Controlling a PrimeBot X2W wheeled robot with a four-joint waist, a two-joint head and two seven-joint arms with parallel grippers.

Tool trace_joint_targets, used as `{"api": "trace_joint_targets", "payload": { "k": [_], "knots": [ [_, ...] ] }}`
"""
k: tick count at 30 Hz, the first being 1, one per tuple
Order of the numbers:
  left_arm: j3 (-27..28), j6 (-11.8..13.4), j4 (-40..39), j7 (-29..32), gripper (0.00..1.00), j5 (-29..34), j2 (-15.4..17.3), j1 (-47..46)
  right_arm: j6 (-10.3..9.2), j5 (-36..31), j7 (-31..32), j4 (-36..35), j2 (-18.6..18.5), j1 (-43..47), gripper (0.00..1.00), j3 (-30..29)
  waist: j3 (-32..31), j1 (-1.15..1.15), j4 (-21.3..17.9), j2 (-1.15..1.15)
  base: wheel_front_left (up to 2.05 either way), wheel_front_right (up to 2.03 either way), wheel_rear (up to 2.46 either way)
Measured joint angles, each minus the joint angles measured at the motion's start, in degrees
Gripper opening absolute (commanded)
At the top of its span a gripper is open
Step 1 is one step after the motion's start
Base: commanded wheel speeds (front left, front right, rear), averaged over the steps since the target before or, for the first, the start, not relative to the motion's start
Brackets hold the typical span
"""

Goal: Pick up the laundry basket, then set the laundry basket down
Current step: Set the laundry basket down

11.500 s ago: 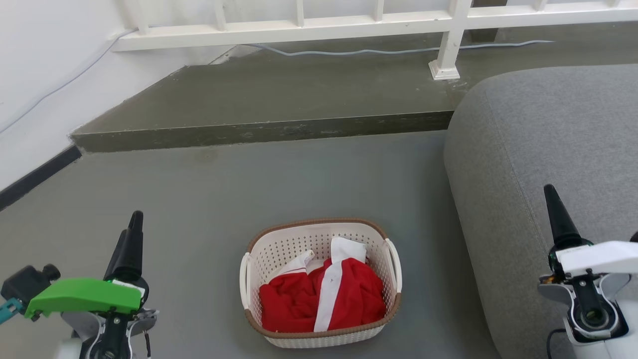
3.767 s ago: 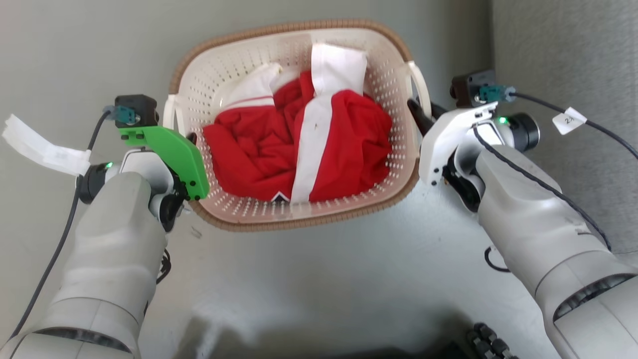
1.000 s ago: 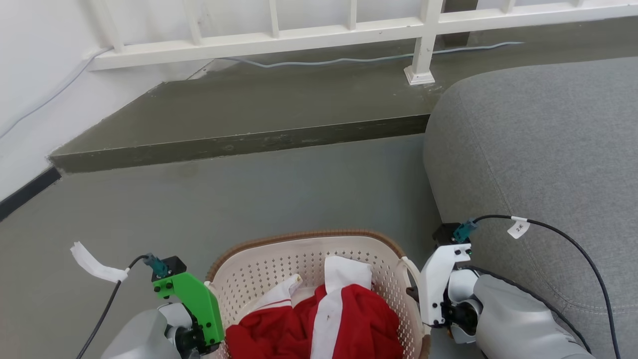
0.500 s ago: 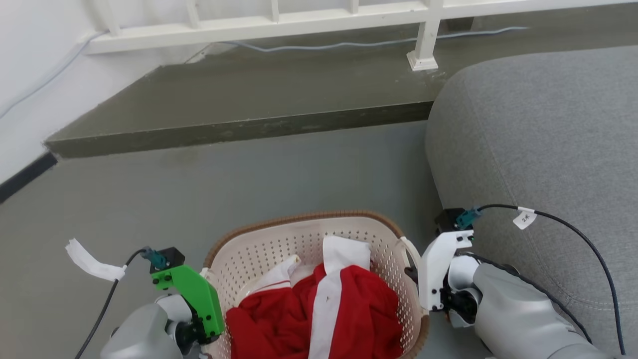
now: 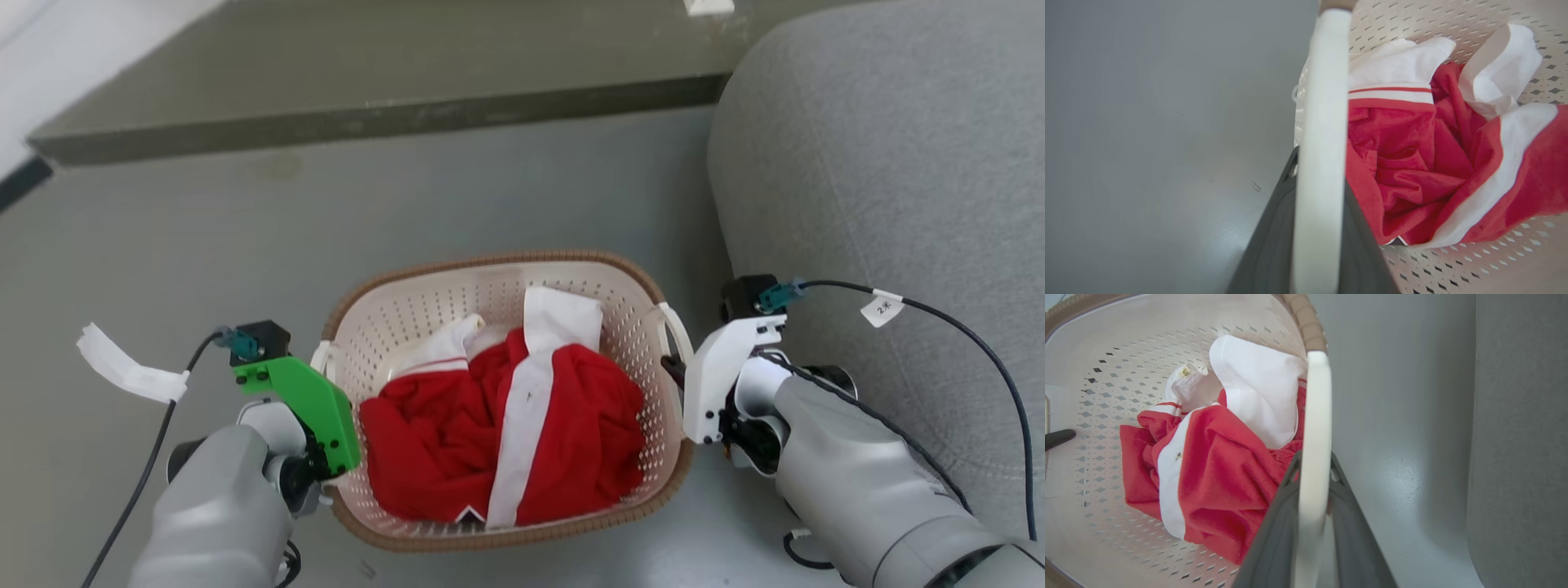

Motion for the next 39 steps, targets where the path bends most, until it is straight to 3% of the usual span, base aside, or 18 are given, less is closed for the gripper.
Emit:
{"api": "trace_joint_targets", "payload": {
  "k": [18, 39],
  "knots": [
    [-0.1, 0.5, -2.2, -8.4, 0.00, 1.9, 1.4, -7.4, -2.42, -1.5, -6.2, -0.6, 0.0, -8.0, 0.00, -0.1, 13.8, 0.01, 0.3, 0.00, 0.00, 0.00, 0.00],
    [-0.7, 0.5, -2.5, -11.1, 0.00, 4.4, 3.4, -17.9, -3.45, -3.0, -8.4, -0.9, 0.1, -19.0, 0.00, -0.3, 31.2, 0.01, 0.3, 0.00, 0.00, 0.00, 0.00]
  ]
}}
